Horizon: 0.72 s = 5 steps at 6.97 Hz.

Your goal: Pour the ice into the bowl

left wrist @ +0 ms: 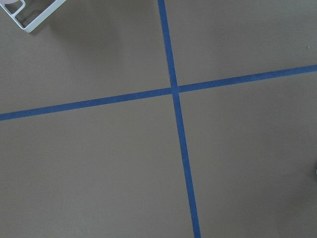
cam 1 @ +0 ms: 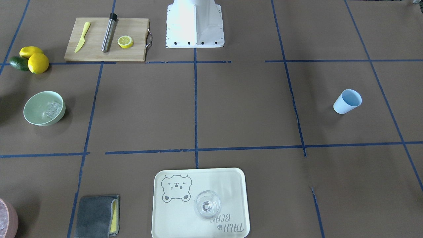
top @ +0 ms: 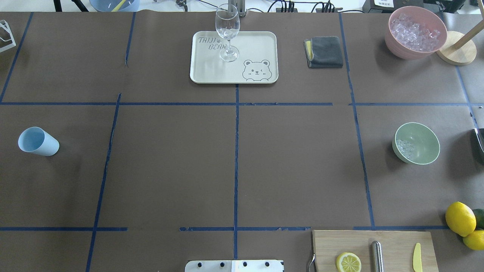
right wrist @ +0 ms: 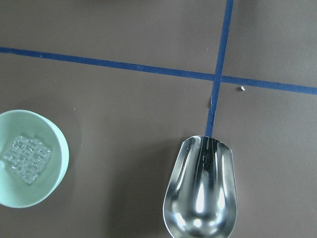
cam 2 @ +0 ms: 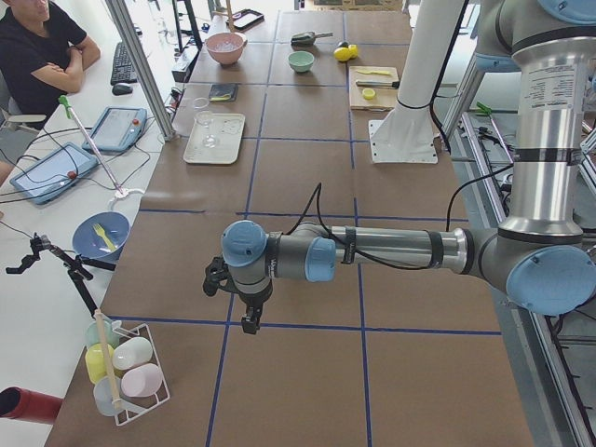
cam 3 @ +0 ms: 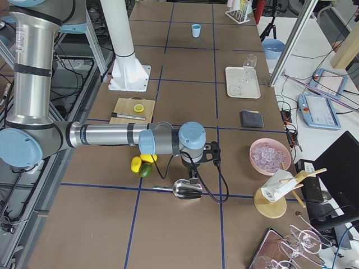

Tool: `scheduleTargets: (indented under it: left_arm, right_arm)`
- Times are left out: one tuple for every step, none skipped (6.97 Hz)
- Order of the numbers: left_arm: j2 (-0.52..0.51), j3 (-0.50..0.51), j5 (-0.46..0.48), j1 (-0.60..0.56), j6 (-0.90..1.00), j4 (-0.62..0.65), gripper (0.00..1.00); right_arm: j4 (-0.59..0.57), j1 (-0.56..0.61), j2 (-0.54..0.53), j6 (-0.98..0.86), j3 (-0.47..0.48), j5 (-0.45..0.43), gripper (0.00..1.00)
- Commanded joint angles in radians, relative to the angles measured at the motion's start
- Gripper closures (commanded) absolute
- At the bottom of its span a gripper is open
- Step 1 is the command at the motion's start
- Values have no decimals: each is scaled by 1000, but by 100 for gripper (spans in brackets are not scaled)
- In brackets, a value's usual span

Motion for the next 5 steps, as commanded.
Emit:
scheduleTargets:
  left_arm:
    - [0, -6, -1, -1, -2, -5, 0]
    - [0, -10, -2, -1, -2, -5, 0]
    - [0, -5, -1, -1, 1, -5, 0]
    - [-1, -5, 1, 1, 4, -5, 0]
    - [-1, -3, 1, 1, 4, -5, 0]
  right_arm:
    - [1, 18, 3, -1, -33, 29, 0]
    - [3, 19, 3, -4, -33, 25, 0]
    - [3, 20, 3, -6, -32, 23, 0]
    - [6, 20, 6, -4, -32, 23, 0]
    - [6, 20, 8, -4, -32, 23, 0]
